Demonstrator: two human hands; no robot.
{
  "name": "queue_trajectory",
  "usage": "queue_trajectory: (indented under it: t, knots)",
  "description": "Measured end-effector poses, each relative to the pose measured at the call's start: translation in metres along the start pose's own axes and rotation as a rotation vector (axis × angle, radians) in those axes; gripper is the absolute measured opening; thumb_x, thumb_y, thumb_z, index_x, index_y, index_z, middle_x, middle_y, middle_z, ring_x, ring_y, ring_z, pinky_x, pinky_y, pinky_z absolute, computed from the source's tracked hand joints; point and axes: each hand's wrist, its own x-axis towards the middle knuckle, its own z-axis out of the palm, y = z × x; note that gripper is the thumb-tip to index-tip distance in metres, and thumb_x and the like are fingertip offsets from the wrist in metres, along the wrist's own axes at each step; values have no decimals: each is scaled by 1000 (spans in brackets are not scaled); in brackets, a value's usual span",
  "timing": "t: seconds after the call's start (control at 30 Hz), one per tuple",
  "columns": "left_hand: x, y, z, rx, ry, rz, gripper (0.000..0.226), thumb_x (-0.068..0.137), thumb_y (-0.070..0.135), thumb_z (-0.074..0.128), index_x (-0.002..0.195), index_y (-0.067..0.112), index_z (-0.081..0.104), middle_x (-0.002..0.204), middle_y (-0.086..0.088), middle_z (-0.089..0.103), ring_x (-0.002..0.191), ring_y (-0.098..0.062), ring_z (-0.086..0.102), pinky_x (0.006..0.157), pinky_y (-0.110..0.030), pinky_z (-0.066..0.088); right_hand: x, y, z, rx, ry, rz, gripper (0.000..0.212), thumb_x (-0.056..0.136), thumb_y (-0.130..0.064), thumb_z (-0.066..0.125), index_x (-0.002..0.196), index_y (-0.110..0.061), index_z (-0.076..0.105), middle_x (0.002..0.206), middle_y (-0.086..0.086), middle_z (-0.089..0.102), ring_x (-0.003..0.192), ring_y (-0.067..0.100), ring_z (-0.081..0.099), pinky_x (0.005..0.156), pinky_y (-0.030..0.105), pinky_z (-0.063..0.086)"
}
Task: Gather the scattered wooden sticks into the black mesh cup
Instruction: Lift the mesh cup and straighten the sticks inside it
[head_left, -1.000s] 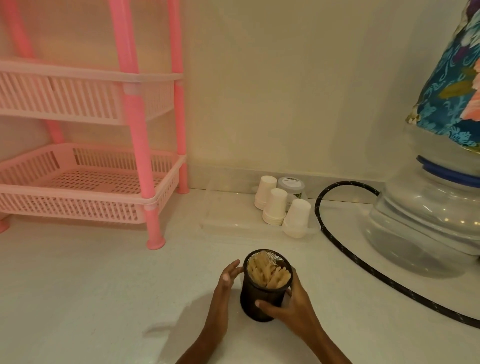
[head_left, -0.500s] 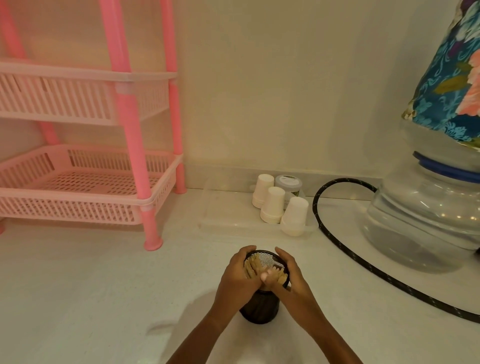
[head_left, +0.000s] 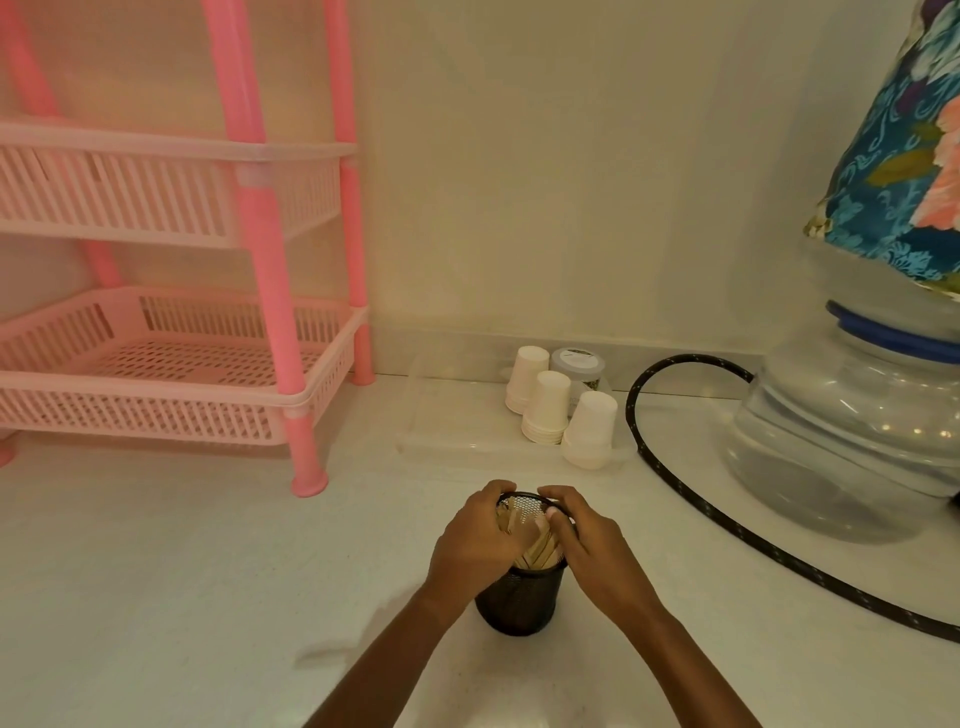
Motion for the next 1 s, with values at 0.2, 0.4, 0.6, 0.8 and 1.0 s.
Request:
queue_trajectory:
  t: [0.2,0.4,0.6,0.8,1.0]
  knots:
    - [3,13,-1,245,119,21,28,91,22,46,118,15,50,118,-5,60,102,-20,58,83,-29,47,5,-8,-5,-127,45,35,31,97,-27,38,127,-20,45,109,7,66,90,14,60,73,19,46]
    - [3,12,-8,-33,24,-14,33,94,2,33,120,9,52,120,-14,60,105,-22,57,80,-21,40,-1,-12,-7,-136,8,-20,33,97,-14,36,129,-15,45,129,5,54,114,15,53,86,12,38]
    - [-3,15,-13,-382,-187,-139,40,91,-2,42,125,18,46,133,-13,48,112,-20,49,83,-20,45,-17,-13,-9,-134,-53,-49,41,93,-6,42,133,-17,41,148,0,32,132,13,36,96,8,23]
    - [-10,18,-14,-492,-161,-187,40,91,-1,44,125,19,49,134,-13,49,116,-23,50,90,-25,46,-36,-21,-12,-220,43,-147,29,93,-16,48,120,-18,57,148,-1,34,132,14,37,99,18,36]
    - [-13,15,-7,-581,-162,-207,31,95,0,35,119,8,54,119,-15,58,99,-19,55,74,-16,47,-49,-26,4,-301,47,-132,22,89,-26,57,104,-17,70,143,2,44,137,14,32,117,38,20]
